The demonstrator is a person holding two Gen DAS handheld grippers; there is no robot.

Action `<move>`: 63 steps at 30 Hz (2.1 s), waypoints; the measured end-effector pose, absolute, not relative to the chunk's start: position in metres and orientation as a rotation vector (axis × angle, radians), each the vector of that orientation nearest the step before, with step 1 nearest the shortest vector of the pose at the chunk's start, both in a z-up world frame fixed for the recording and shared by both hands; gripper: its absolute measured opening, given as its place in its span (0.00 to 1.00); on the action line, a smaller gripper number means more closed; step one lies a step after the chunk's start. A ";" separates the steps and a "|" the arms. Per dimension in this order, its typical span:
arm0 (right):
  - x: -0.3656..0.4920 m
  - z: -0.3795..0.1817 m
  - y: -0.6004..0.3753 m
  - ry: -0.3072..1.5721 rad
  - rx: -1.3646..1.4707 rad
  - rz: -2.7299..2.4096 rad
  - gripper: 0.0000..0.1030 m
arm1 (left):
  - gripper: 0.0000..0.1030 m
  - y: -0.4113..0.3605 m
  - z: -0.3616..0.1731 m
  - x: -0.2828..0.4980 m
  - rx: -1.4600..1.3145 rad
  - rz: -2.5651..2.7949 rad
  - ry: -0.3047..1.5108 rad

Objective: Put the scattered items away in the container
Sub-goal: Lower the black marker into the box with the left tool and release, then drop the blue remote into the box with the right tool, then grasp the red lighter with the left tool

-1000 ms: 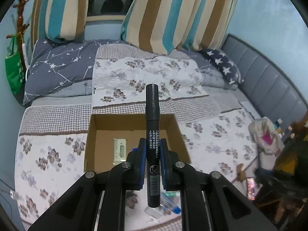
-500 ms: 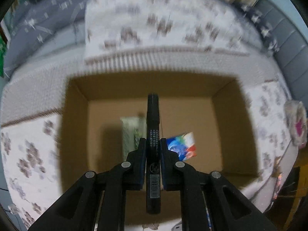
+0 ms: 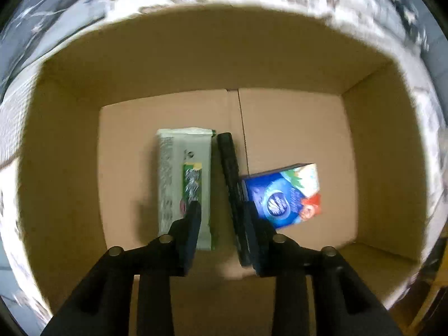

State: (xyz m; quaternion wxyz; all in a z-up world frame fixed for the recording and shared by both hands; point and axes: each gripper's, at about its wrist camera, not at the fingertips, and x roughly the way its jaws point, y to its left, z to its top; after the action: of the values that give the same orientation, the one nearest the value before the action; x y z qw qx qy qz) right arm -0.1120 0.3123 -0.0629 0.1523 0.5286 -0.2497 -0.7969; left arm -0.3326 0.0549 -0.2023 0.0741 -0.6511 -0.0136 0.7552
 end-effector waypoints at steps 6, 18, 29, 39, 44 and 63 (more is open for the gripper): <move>-0.117 -0.041 0.306 -0.704 1.442 -2.310 1.00 | 0.31 0.019 -0.118 -0.236 -1.725 2.408 -0.316; -0.178 0.005 0.256 -0.564 1.264 -2.283 1.00 | 0.31 -0.010 -0.028 -0.077 -1.578 2.499 -0.318; -0.316 -0.104 0.211 -0.483 1.486 -2.270 1.00 | 0.31 -0.024 -0.031 -0.037 -1.674 2.568 -0.451; -0.351 -0.207 0.181 -0.300 1.778 -2.220 1.00 | 0.31 -0.025 -0.049 -0.005 -1.837 2.542 -0.476; -0.330 -0.189 0.175 -0.237 1.782 -2.182 1.00 | 0.36 -0.021 -0.047 -0.010 -1.809 2.517 -0.462; -0.029 -0.110 0.305 -0.489 1.819 -2.245 1.00 | 0.39 -0.008 -0.115 -0.065 -1.672 2.426 -0.054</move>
State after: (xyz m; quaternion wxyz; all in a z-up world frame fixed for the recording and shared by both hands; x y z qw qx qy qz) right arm -0.0292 0.3052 -0.1103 0.1055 0.6173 -0.1658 -0.7618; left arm -0.0646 -0.0078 -0.1151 0.0974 -0.5648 -0.0182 0.8193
